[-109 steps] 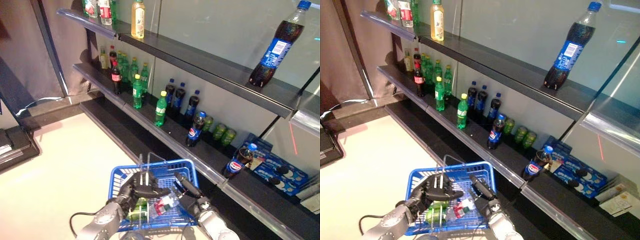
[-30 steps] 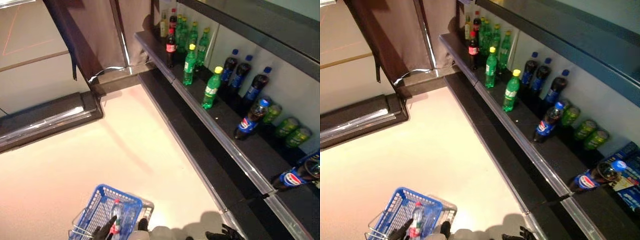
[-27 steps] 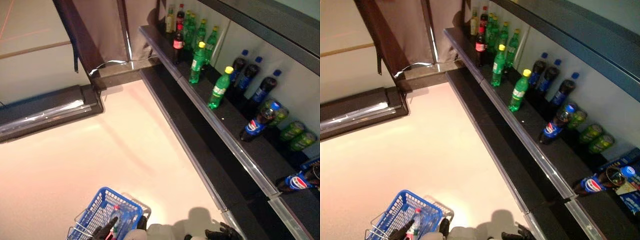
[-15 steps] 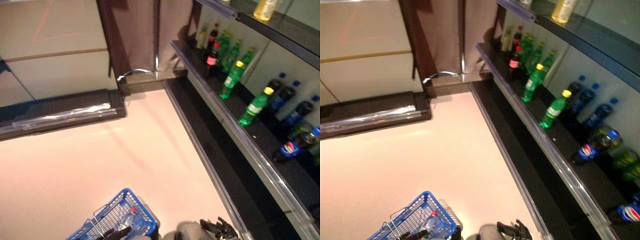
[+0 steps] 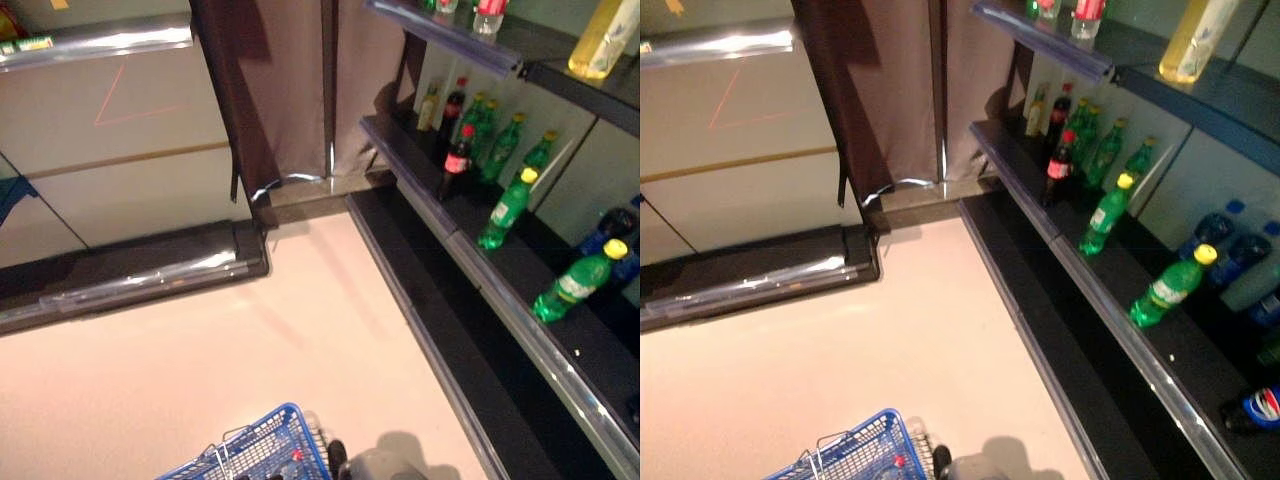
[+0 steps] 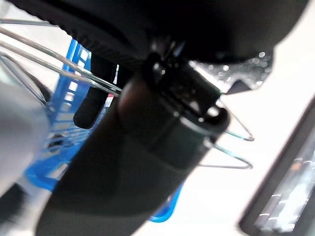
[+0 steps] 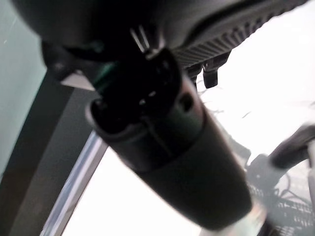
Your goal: Pick up the drink and place into the basket.
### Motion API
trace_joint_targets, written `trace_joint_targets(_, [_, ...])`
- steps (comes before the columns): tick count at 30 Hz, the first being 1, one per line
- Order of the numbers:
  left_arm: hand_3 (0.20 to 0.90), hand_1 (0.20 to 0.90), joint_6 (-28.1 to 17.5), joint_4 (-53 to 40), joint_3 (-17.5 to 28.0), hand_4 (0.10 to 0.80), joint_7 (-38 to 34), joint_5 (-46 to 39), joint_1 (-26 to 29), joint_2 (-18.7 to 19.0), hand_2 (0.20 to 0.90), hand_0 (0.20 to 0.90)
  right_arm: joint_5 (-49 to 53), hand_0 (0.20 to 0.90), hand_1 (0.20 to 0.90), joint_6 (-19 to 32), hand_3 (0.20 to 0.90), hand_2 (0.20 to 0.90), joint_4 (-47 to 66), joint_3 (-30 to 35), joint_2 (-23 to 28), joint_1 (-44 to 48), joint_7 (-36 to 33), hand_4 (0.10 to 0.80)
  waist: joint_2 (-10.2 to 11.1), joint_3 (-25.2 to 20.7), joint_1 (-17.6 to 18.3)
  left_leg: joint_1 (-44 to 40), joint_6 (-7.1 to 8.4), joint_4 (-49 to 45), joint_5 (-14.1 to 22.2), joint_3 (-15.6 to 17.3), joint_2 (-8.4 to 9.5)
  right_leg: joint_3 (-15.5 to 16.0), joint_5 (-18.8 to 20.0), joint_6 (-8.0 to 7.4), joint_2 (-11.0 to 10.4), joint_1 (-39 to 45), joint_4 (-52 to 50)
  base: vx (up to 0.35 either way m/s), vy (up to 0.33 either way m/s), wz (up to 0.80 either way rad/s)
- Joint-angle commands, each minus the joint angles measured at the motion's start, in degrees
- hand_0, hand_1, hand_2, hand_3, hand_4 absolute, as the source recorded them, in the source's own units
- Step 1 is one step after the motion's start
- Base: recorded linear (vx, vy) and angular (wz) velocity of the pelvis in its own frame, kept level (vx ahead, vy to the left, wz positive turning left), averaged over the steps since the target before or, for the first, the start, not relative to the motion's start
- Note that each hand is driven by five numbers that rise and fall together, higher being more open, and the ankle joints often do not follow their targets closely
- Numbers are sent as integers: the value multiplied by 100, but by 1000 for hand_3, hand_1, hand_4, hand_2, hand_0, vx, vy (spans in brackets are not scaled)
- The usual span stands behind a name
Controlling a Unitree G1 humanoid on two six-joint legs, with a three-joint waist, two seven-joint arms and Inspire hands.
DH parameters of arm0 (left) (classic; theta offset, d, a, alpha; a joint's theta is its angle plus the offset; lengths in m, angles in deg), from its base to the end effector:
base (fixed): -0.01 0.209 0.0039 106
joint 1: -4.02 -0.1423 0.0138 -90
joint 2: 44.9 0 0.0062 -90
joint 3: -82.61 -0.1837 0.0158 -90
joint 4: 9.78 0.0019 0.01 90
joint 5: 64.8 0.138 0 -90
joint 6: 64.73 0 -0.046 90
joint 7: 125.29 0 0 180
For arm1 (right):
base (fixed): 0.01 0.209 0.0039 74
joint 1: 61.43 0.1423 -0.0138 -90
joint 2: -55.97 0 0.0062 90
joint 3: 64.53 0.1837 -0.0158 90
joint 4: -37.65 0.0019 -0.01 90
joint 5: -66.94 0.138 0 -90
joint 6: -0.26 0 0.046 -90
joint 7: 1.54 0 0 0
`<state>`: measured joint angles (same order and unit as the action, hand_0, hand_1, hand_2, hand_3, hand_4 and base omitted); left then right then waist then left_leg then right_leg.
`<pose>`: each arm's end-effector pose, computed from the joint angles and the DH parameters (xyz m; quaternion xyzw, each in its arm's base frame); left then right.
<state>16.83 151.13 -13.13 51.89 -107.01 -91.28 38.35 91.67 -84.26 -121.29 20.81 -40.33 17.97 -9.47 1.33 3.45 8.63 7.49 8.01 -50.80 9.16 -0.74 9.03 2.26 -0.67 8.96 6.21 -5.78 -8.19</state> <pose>0.0408 0.2051 -0.1231 -0.1696 0.5183 0.2673 0.7945 0.0110 -0.2066 -0.1241 0.0382 0.5852 -0.2215 0.7791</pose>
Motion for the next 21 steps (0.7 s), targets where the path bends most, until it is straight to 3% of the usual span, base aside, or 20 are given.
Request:
trace_joint_targets(1, [200,300,-663,-915,49,100,66,-160,286,-37,300,300,-95,900,900,151,900,900,384,-227,490,134,35,800,283,314,-220,226,-672,1166,-1664,481,-170,-137,505,-694,-262,136,264,365,108,-61])
trace_joint_targets(2, [200,300,-618,-969,104,100,80,-149,276,33,300,300,-60,900,900,208,900,900,362,-255,515,252,85,800,337,367,-360,437,-753,1619,-1620,438,-365,-320,430,-708,-303,276,297,508,225,-68])
trace_joint_targets(3, [200,300,-644,-951,180,100,184,-108,195,86,300,300,-14,900,900,295,900,900,298,-284,531,404,105,800,305,412,-536,483,-787,2680,-1639,217,-629,-607,300,-760,-227,450,351,601,352,-111])
trace_joint_targets(4, [200,300,-672,-922,251,100,258,-39,89,97,300,300,91,900,900,340,900,900,230,-302,543,525,110,800,289,484,-687,411,-809,3353,-1552,4,-780,-891,168,-808,-194,628,363,645,436,-116])
trace_joint_targets(5, [200,300,-680,-897,277,100,277,-35,5,112,300,300,114,900,900,348,900,900,201,-306,541,590,133,800,227,487,-800,412,-716,4308,-1766,-314,-1045,-1094,36,-827,-132,741,337,445,320,-111])
trace_joint_targets(6, [200,300,-677,-893,278,100,281,-35,-5,113,300,300,121,900,900,354,900,900,198,-305,542,598,133,800,219,480,-817,412,-697,4445,-1818,-355,-1088,-1122,28,-826,-123,746,334,476,352,-101])
trace_joint_targets(7, [200,300,-701,-844,354,100,297,11,-118,72,300,300,96,900,900,381,900,900,185,-261,565,650,204,800,213,464,-947,510,-621,5010,-1942,-722,-1289,-1405,-104,-880,-173,920,326,539,463,-96])
trace_joint_targets(8, [200,300,-743,-767,447,100,308,124,-201,-4,300,300,64,900,900,385,900,900,211,-193,577,682,259,800,196,444,-1032,699,-574,4941,-1948,-908,-1375,-1607,-267,-973,-346,1107,272,607,575,-98])
trace_joint_targets(9, [200,300,-671,-778,498,100,283,204,-189,-19,300,300,59,900,900,349,900,900,246,-199,576,709,236,800,176,426,-1027,674,-605,4842,-1839,-875,-1336,-1621,-319,-1067,-492,1131,230,360,391,-77])
trace_joint_targets(10, [200,300,-669,-779,500,100,282,206,-189,-18,300,300,59,900,900,347,900,900,247,-200,575,709,235,800,184,433,-1029,669,-610,4831,-1828,-868,-1327,-1625,-325,-1070,-502,1141,231,363,512,-98])
trace_joint_targets(11, [200,300,-499,-754,469,100,224,346,-108,-3,300,300,62,900,900,167,900,900,380,-138,544,734,88,800,75,417,-921,543,-625,4655,-1667,-765,-1252,-1532,-428,-1219,-780,1033,-113,272,382,-103])
trace_joint_targets(12, [200,300,-499,-754,470,100,224,346,-107,-2,300,300,62,900,900,165,900,900,383,-138,543,734,87,800,82,423,-919,539,-628,4646,-1659,-763,-1243,-1531,-440,-1220,-788,1038,-122,392,555,-108])
trace_joint_targets(15, [200,300,-509,-494,189,100,356,645,50,180,300,300,268,900,900,40,900,900,308,43,457,513,28,800,-49,404,-684,319,-795,4420,-1413,-388,-1004,-1198,-117,-1389,-1075,734,-996,384,471,-19])
trace_joint_targets(16, [200,300,-476,-543,105,100,349,760,18,304,300,300,-26,900,900,148,900,900,362,28,403,409,161,800,-176,419,-628,-123,-905,4598,-1333,-79,-970,-529,272,-1432,-1196,191,-1669,267,301,-9])
trace_joint_targets(17, [200,300,-475,-545,105,100,348,760,15,304,300,300,-27,900,900,148,900,900,363,28,402,407,161,800,-167,425,-627,-134,-906,4602,-1332,-76,-962,-532,256,-1433,-1203,191,-1690,365,348,-55])
trace_joint_targets(18, [200,300,-494,-552,76,100,352,831,22,424,300,300,-3,900,900,239,900,900,516,-213,355,442,108,800,-205,489,-583,-490,-905,4803,-1231,175,-922,-34,158,-1379,-1015,-42,-1509,163,116,-65])
trace_joint_targets(19, [200,300,-492,-550,75,100,361,849,24,429,300,300,10,900,900,234,900,900,523,-221,353,444,108,800,-211,487,-584,-492,-901,4810,-1232,184,-928,-19,162,-1374,-995,-43,-1479,304,163,-66])
trace_joint_targets(20, [200,300,-514,-549,78,100,294,888,57,515,300,300,312,900,900,184,900,900,652,-348,301,487,44,800,-143,513,-624,-616,-813,4807,-1120,474,-876,699,-15,-1246,-894,67,-794,177,76,-41])
trace_joint_targets(21, [200,300,-484,-591,139,100,227,809,56,538,300,300,192,900,900,180,900,900,687,-381,303,501,94,800,-130,531,-649,-714,-775,4850,-1082,639,-879,1016,27,-1253,-933,91,-587,204,90,-65])
